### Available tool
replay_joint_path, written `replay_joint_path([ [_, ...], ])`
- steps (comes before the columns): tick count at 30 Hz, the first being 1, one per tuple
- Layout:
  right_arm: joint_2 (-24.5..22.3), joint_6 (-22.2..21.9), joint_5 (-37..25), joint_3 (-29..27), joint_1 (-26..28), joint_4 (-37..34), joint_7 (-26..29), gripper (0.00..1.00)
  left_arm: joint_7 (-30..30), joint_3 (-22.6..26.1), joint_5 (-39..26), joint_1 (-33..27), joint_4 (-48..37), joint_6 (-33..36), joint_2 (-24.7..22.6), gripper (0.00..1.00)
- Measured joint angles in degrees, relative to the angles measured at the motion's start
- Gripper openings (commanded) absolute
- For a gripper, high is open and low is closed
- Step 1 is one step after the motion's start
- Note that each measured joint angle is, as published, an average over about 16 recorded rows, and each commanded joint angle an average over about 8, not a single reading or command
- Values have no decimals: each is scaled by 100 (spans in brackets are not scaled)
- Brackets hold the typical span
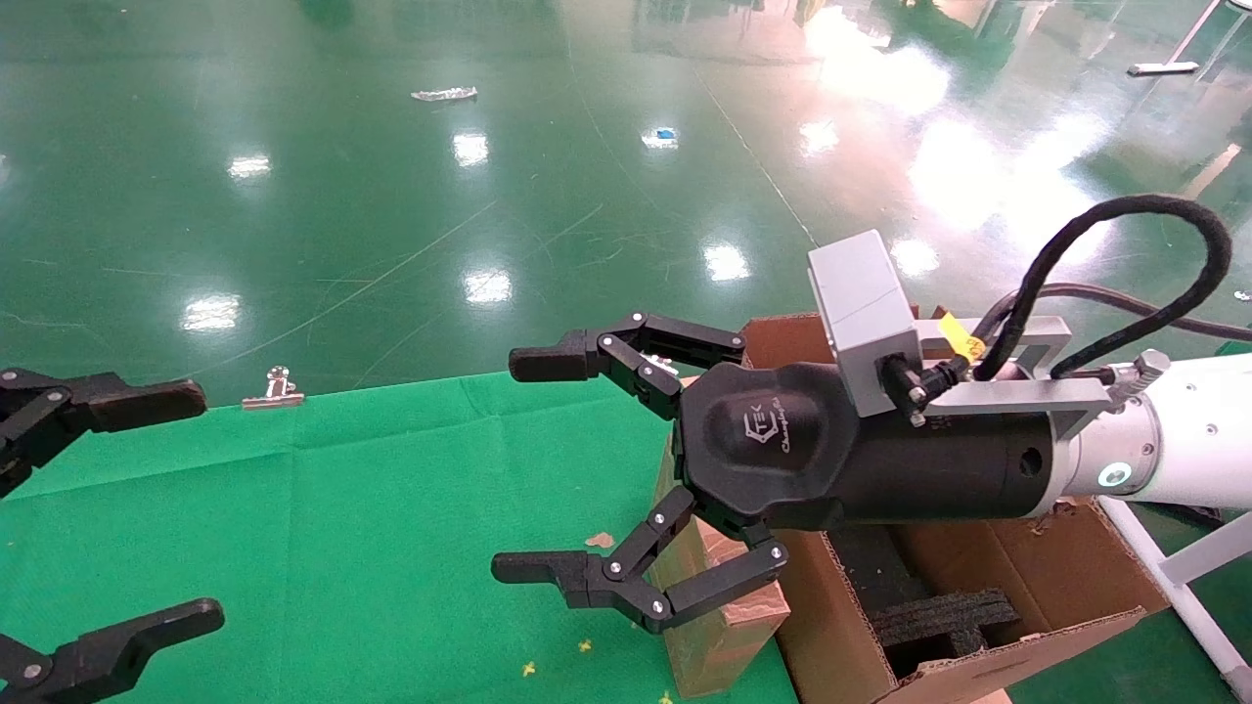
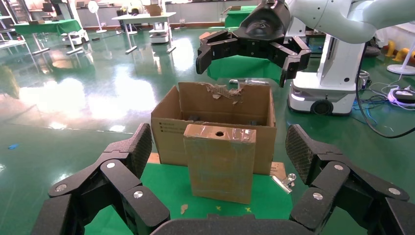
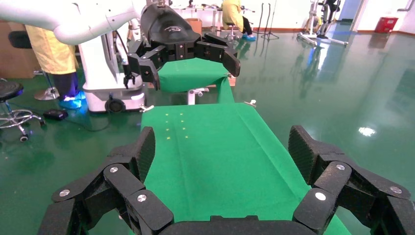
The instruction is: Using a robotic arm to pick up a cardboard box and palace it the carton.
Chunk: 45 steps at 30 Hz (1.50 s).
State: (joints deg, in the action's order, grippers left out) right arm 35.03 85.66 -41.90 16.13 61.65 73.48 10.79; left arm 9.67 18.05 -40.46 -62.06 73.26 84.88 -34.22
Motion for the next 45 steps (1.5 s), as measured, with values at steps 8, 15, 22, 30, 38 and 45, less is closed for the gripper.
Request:
replay_joint_path([
  [8, -1, 0, -3, 1, -1, 0, 2, 100, 0, 0, 0, 0, 0, 0, 0, 100],
  [15, -2, -60, -247, 122, 83, 63, 142, 100, -1, 1, 0, -1, -1, 1, 0, 100],
  [22, 124, -129, -1190, 600, 538, 227, 679, 100, -2, 2, 1, -2, -3, 1, 0, 100],
  [30, 556, 58, -3013, 1584, 1563, 390, 1550, 100, -3, 4, 2, -3, -4, 1, 0, 100],
  [38, 1006, 368, -4515, 2693, 2710, 428, 2027, 100, -4, 6, 3, -3, -4, 1, 1, 100],
  [45, 1150, 479, -4827, 3666, 3715, 441, 2080, 100, -4, 7, 4, -4, -4, 0, 1, 100],
])
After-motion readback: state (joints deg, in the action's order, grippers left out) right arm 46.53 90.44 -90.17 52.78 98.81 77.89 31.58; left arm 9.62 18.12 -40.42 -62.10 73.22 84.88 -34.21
